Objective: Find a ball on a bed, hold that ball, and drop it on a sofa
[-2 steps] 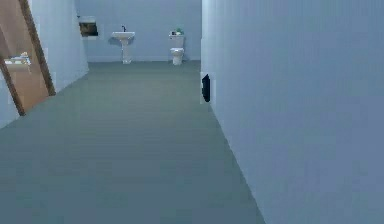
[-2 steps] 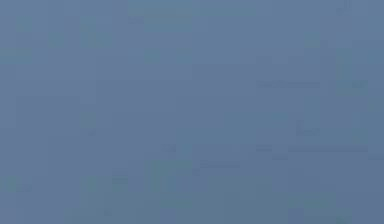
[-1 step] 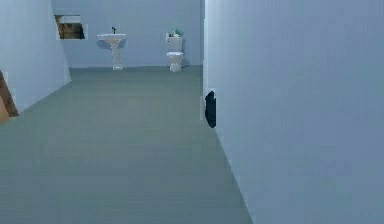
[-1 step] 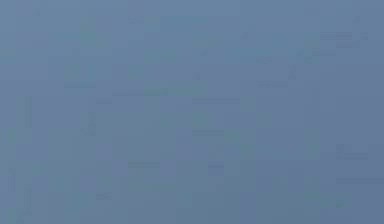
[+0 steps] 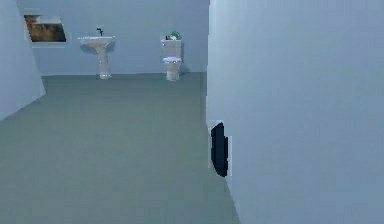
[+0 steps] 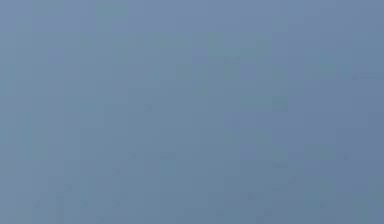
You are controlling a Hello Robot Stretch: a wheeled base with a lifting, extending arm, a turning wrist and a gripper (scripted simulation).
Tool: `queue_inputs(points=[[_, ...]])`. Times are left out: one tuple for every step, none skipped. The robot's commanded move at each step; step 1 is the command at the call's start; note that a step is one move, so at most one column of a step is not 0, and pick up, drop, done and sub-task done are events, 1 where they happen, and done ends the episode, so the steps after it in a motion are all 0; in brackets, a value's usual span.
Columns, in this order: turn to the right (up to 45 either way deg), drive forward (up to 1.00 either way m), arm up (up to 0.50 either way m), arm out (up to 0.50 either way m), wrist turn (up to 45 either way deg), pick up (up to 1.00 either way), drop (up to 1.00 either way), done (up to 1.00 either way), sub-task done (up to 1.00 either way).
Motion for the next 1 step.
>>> queue_inputs(points=[[-3.0, 0.0, 0.0, 0.0, 0.0, 0.0, 0.0, 0.0, 0.0]])
